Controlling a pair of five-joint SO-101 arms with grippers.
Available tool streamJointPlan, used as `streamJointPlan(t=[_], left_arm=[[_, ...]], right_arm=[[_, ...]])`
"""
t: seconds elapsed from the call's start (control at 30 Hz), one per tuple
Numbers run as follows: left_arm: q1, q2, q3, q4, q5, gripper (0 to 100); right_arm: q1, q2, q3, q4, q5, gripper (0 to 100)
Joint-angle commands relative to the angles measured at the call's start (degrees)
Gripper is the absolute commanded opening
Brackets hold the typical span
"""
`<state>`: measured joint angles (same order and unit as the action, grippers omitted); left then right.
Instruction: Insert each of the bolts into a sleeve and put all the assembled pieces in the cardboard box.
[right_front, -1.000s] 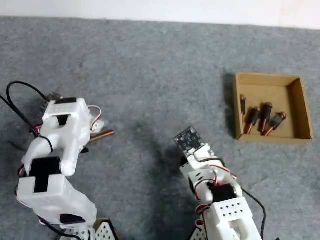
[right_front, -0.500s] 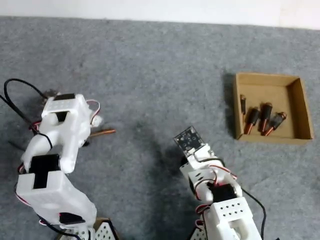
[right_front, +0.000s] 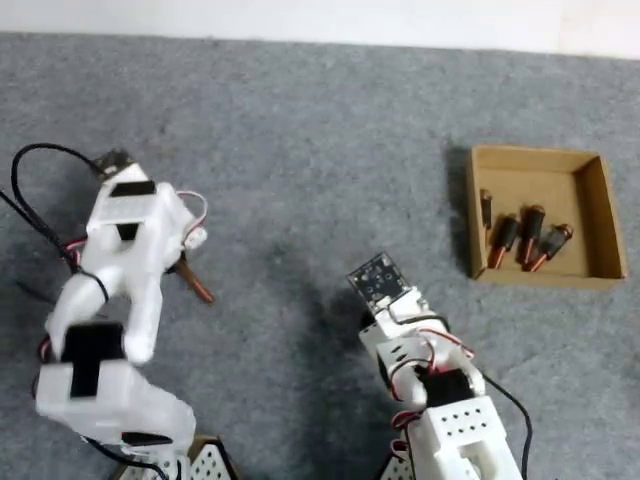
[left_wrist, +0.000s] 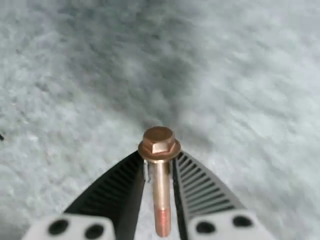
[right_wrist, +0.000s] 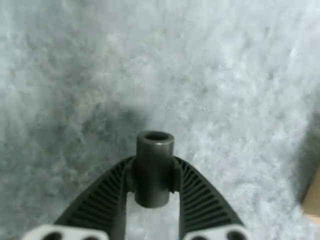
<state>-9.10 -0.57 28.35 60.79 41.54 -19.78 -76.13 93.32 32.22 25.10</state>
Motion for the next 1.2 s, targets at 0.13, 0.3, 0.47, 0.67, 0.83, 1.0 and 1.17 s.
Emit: streamJointPlan(t=[0.13,0.3,0.47,0.67,0.83,1.0,1.17], left_arm=[[13.8,-30.6,15.8,-10.6,-0.5,0],[20.4,-49.8,30.9,-21.6,-0.5,0],[21.8,-67.6,38.7,-22.7,-0.2,0],[21.9,-84.9,48.3,-22.8,-0.2,0],[21.8,-96.2,55.6,-22.8,-0.2,0],[21.8,-105.3,61.7,-25.7,-0.4,0],[21.8,-103.7,64.1,-30.2,-0.4,0]], right_arm=[[-7.4,-28.7,5.6,12.8,-0.5,0.5],[-8.7,-26.6,5.4,15.3,-0.4,0.5],[-9.0,-29.5,5.7,13.1,-0.2,0.5],[-11.0,-29.1,5.8,9.8,-0.2,0.5],[-15.5,-29.1,5.8,9.7,-0.2,0.5],[-16.8,-29.1,5.6,9.1,-0.2,0.5],[-20.5,-29.1,5.4,9.0,-0.3,0.5]])
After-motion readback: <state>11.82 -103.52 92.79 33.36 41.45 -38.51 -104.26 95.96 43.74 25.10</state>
